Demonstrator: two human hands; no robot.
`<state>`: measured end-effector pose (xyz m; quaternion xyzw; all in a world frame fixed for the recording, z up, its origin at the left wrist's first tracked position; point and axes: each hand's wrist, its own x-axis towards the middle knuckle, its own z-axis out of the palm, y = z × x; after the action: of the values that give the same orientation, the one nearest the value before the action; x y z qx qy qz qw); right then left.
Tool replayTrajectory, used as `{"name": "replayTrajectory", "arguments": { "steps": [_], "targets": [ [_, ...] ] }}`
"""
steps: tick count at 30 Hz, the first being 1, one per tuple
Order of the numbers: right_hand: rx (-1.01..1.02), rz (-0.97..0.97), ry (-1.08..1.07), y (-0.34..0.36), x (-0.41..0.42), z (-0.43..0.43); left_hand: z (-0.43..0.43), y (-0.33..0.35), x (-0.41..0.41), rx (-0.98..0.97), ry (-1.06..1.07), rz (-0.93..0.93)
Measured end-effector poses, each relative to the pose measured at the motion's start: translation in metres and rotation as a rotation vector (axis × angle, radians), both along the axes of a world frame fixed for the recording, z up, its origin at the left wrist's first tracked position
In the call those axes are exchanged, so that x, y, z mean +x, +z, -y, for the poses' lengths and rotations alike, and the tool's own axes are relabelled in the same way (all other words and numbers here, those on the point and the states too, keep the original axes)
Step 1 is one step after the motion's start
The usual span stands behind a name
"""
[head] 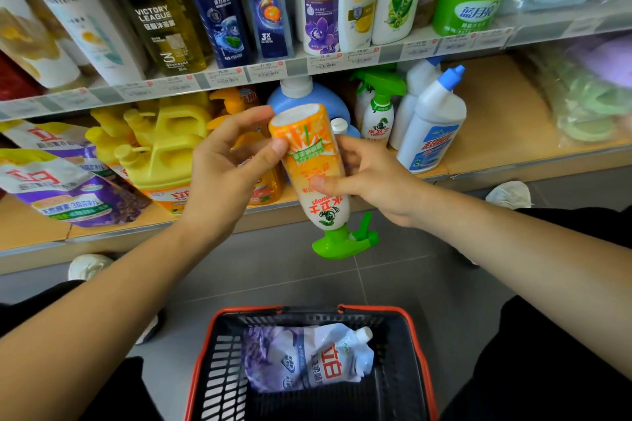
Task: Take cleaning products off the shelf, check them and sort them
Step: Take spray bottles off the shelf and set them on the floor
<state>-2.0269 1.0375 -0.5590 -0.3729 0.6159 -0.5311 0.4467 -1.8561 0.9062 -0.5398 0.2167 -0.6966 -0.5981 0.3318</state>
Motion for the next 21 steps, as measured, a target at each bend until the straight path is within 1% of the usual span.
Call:
{"name": "replayTrajectory", "arguments": {
  "steps": [3, 6, 9, 13, 18, 21],
  "targets": [
    [-0.005, 0.143, 0.004, 0.006, 0.001, 0.001, -0.001, -0.007, -0.003, 0.145, -0.108, 0.133],
    [-0.002, 0.161, -0.063, 0.012, 0.002, 0.002, -0.006, -0.015, -0.004, 0.262, -0.226, 0.202],
    [0.023, 0.197, -0.126, 0.013, 0.000, 0.001, -0.010, -0.020, -0.004, 0.310, -0.219, 0.218],
    [0.039, 0.280, -0.129, 0.015, -0.005, 0.000, -0.008, -0.022, -0.005, 0.390, -0.170, 0.207],
    [-0.047, 0.142, -0.146, 0.011, -0.003, -0.003, -0.004, -0.020, -0.007, 0.581, -0.212, 0.168],
    [-0.081, 0.094, -0.190, 0.008, 0.000, -0.004, -0.006, -0.021, -0.006, 0.567, -0.253, 0.169]
  ]
}}
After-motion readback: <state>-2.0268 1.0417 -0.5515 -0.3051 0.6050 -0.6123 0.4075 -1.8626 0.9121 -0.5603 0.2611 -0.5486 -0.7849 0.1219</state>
